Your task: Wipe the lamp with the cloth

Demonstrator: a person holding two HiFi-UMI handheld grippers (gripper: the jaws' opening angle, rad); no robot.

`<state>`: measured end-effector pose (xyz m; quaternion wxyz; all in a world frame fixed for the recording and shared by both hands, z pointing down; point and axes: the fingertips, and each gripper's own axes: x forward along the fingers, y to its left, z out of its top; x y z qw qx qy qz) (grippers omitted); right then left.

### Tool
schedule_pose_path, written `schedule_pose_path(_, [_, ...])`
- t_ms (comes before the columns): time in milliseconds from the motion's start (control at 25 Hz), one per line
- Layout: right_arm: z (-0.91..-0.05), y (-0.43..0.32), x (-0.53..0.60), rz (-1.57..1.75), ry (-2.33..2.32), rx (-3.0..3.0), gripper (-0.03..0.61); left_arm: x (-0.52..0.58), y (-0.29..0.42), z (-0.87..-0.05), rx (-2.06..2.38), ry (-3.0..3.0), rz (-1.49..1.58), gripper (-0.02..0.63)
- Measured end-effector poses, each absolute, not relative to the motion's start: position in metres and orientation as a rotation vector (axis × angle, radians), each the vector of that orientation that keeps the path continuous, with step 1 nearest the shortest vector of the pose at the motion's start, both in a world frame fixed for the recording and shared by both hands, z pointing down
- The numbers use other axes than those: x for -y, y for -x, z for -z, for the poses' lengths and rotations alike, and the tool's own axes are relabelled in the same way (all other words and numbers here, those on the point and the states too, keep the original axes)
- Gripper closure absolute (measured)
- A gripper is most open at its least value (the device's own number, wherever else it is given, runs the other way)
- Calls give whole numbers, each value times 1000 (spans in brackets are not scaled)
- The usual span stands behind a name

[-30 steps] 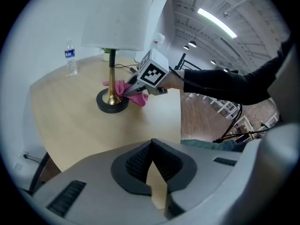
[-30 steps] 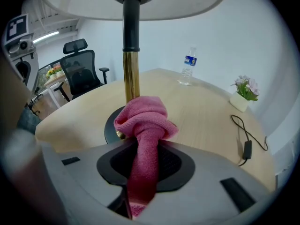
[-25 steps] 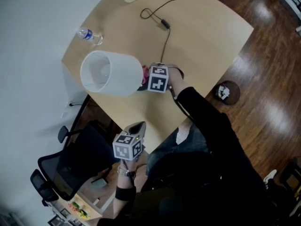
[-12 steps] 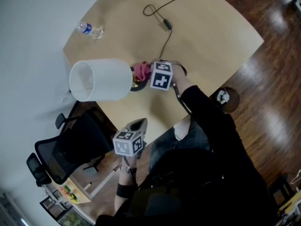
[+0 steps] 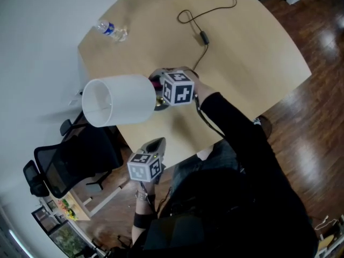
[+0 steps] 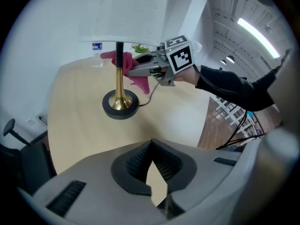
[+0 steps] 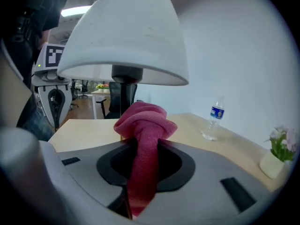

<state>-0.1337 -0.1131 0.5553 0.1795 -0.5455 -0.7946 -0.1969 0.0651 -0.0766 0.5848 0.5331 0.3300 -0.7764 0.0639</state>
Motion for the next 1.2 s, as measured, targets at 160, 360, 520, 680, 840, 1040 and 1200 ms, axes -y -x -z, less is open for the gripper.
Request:
schedule_pose_path(160, [-562, 128, 96, 614, 1682, 2156, 479, 70, -59, -589, 1872, -713, -109, 618])
schedule_pose_path(360, [-589, 125, 96, 624, 1689, 2041, 479, 75, -56, -594, 1871, -678, -87, 618])
schedule_pose_path(520, [-605, 125, 99, 627, 1656, 2000, 479, 88, -54, -595, 1869, -684, -93, 618])
schedule_pose_path(680, [-609, 128, 102, 717, 1601, 1976, 479, 94, -55, -594, 1869, -691, -101, 618])
schedule_pose_path(840, [-630, 128, 116, 852, 1479, 1912, 479, 96, -58, -595, 1867, -694, -107, 618])
schedule_pose_path(1040, [-635, 130, 142, 934, 1267, 1893, 479, 93, -60, -592, 1866, -715, -125, 618])
schedule_pose_path(1200, [-641, 131, 169, 948, 1054, 1897, 479, 85, -59, -591, 1858, -749, -139, 618])
